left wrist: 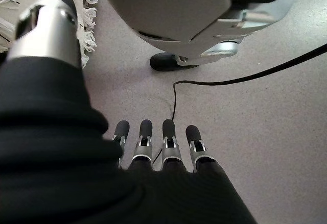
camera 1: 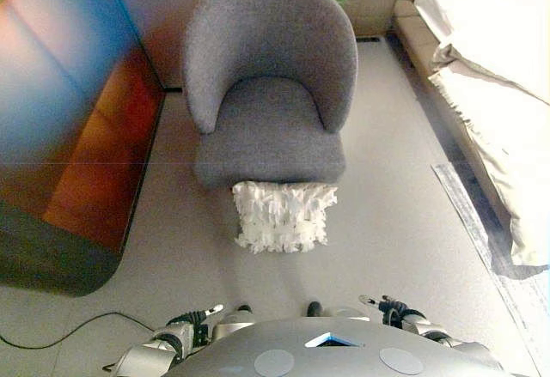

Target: Pick up the cushion and take it to the sofa

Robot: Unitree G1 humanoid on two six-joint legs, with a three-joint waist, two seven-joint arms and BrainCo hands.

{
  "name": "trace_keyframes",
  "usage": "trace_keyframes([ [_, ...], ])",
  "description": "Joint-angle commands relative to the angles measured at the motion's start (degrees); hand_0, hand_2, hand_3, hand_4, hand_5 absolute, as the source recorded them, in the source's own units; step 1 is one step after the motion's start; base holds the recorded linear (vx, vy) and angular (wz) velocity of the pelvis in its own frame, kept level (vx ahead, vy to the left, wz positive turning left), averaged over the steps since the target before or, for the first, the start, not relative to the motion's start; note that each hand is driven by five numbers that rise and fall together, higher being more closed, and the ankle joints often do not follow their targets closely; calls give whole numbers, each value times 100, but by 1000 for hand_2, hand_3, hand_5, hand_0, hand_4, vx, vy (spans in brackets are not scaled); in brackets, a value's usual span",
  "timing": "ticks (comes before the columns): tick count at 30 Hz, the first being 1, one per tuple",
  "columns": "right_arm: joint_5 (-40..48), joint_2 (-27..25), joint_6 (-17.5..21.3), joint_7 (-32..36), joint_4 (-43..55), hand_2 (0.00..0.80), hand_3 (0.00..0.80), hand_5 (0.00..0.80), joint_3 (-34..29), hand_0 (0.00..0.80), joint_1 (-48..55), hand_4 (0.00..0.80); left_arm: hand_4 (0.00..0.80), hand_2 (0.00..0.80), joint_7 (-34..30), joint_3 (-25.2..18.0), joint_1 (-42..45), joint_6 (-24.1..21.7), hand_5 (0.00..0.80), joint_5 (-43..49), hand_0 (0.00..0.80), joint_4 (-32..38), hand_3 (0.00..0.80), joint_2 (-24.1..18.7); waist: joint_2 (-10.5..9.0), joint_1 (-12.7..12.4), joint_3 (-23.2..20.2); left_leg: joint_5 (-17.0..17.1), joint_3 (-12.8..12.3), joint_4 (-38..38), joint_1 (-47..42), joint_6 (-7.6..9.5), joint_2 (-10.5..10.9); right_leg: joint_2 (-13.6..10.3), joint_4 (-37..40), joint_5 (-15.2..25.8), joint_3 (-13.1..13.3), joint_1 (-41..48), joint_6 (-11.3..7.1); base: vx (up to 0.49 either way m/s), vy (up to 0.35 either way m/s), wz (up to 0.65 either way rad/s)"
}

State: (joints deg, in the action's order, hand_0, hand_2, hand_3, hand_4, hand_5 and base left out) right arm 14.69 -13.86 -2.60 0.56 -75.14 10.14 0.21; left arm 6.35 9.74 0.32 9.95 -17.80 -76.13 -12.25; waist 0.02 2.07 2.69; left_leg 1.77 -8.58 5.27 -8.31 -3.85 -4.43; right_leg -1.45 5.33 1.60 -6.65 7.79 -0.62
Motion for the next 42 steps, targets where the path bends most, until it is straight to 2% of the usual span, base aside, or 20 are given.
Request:
trace_keyframes([
  [1,-100,122,157,4,-368,0,0,0,129,0,-389,0,0,0,141,-75,-285,-20,0,-84,0,-433,0,55,-113,-104,80,-504,-127,-27,-75,463,441,-224,-33,-93,-282,-25,-302,0,0,0],
  [8,-65,131,198,-5,-359,0,0,0,135,0,-392,0,0,0,-76,-44,-288,38,0,86,0,-441,0,45,-132,-126,54,-496,-120,-27,-73,432,413,-202,-33,-119,-338,6,-298,0,0,0],
  [21,0,139,258,38,-331,0,0,0,185,0,-428,0,0,0,-25,32,-293,30,0,152,0,-415,0,46,-139,-146,89,-503,-120,-27,-79,419,375,-165,-33,-161,-373,25,-273,0,-32,0],
  [29,-30,115,195,69,-337,0,0,0,212,0,-424,0,0,0,244,-49,-300,-125,0,98,0,-383,0,2,-181,-154,87,-468,-5,-27,-149,386,339,-40,-33,-219,-207,58,-193,13,-92,1],
  [30,-30,101,207,96,-342,0,0,0,215,0,-436,0,0,0,251,-67,-304,-145,0,110,0,-383,0,-2,-206,-165,101,-491,-1,-181,-112,357,312,-36,-33,-216,-190,59,-167,-15,-177,1],
  [31,-39,86,215,121,-340,0,0,0,215,0,-481,0,0,0,253,-101,-310,-172,0,127,0,-363,0,0,-286,-185,149,-600,-47,-736,84,325,264,-70,-33,-176,-183,36,-115,-38,-153,1],
  [32,-50,79,217,133,-339,0,0,0,213,0,-496,0,0,0,252,-114,-314,-188,0,130,0,-362,0,0,-317,-188,164,-660,-63,-964,178,325,249,-86,-33,-159,-185,22,-99,-74,-188,2],
  [33,-79,50,197,148,-320,0,0,0,227,0,-552,0,0,0,256,-144,-330,-239,0,97,0,-360,0,7,-412,-219,258,-702,-105,-1747,535,346,203,-128,-49,-113,-203,-2,-13,-78,-169,3],
  [36,-102,-15,70,122,-245,0,0,0,296,0,-639,0,0,0,229,-219,-351,-208,0,-128,0,-332,0,33,-447,-295,495,-514,-41,-3056,1286,389,61,-74,-200,-95,-124,-57,159,-64,-136,-19],
  [37,-101,-27,61,129,-244,0,0,0,301,0,-647,0,0,0,219,-237,-354,-193,0,-162,0,-323,0,30,-452,-307,520,-470,-20,-3117,1391,397,81,-72,-217,-101,-110,-58,171,3,-44,-32],
  [38,-81,-49,78,133,-244,0,0,0,298,0,-653,0,0,0,222,-269,-340,-200,0,-230,0,-315,0,32,-419,-359,596,-397,25,-3034,1515,387,150,-36,-248,-149,-70,10,166,76,16,-14],
  [39,-97,-73,96,141,-240,0,0,0,282,0,-665,0,0,0,215,-313,-306,-228,0,-245,0,-307,0,24,-350,-420,647,-268,42,-2646,1593,348,284,36,-283,-256,-7,111,141,120,39,-1],
  [40,-115,-82,103,135,-237,0,0,0,268,0,-665,0,0,0,199,-330,-277,-258,0,-229,0,-308,0,23,-309,-440,660,-178,19,-2376,1626,321,329,79,-295,-319,18,164,138,165,67,1],
  [42,-164,-107,116,113,-241,0,0,0,230,0,-644,0,0,0,130,-296,-242,-294,0,-198,0,-310,0,20,-174,-458,651,261,-200,-1479,1704,166,316,243,-274,-466,17,351,140,256,88,-2],
])
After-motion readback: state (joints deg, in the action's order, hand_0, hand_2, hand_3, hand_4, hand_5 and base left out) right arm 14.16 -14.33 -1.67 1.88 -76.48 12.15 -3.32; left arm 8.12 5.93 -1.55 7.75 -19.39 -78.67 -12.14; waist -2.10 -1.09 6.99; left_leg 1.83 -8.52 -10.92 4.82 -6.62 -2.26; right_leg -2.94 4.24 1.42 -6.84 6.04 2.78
